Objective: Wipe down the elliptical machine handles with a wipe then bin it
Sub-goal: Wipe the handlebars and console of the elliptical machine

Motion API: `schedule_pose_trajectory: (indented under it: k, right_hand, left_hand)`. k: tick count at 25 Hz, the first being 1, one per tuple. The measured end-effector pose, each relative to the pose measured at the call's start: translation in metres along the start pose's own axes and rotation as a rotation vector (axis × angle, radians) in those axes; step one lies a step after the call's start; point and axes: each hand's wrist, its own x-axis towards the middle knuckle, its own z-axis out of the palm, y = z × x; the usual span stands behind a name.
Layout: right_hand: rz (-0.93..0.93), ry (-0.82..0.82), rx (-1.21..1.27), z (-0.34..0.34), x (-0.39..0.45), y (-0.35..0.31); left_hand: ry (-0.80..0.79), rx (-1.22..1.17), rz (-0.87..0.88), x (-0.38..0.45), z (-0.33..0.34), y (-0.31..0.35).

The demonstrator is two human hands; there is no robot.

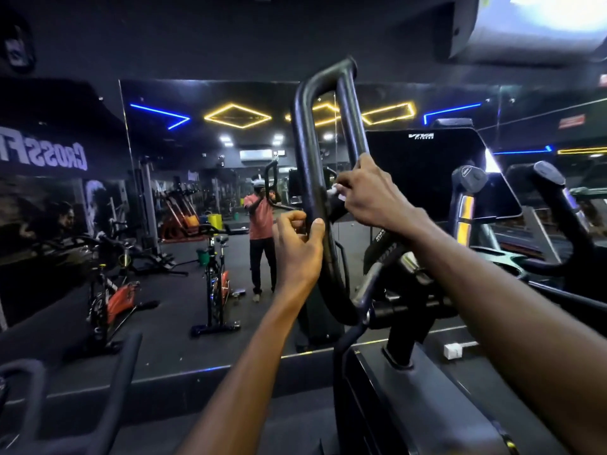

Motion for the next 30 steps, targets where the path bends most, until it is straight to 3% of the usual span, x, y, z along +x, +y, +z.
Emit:
schedule_pose_trajectory:
  k: [4,9,14,18,25,30]
  right_hand:
    - [-0.099,-0.252,-0.215,-0.022,0.022,-0.007]
    - [-0.085,-0.402,-0.344,-0.041,0.044,-0.014]
    - [-0.072,-0.438,-0.543,-0.043,0.065,-0.023]
    - [-0.069,-0.366,-0.613,-0.046,0.089,-0.030]
    - [-0.112,-0.112,-0.497,-0.057,0.135,-0.014]
    - [-0.047,-0.093,-0.390,-0.073,0.153,-0.017]
  left_hand:
    - [-0.047,0.180,0.120,0.019,-0.002,0.010]
    - [-0.057,0.358,0.293,0.042,-0.004,0.023]
    - [-0.087,0.402,0.433,0.064,-0.007,0.025]
    - [-0.139,0.333,0.446,0.083,-0.004,0.024]
    - [-0.100,0.340,0.481,0.123,0.001,0.038]
    - [-0.056,0.327,0.498,0.152,0.013,0.049]
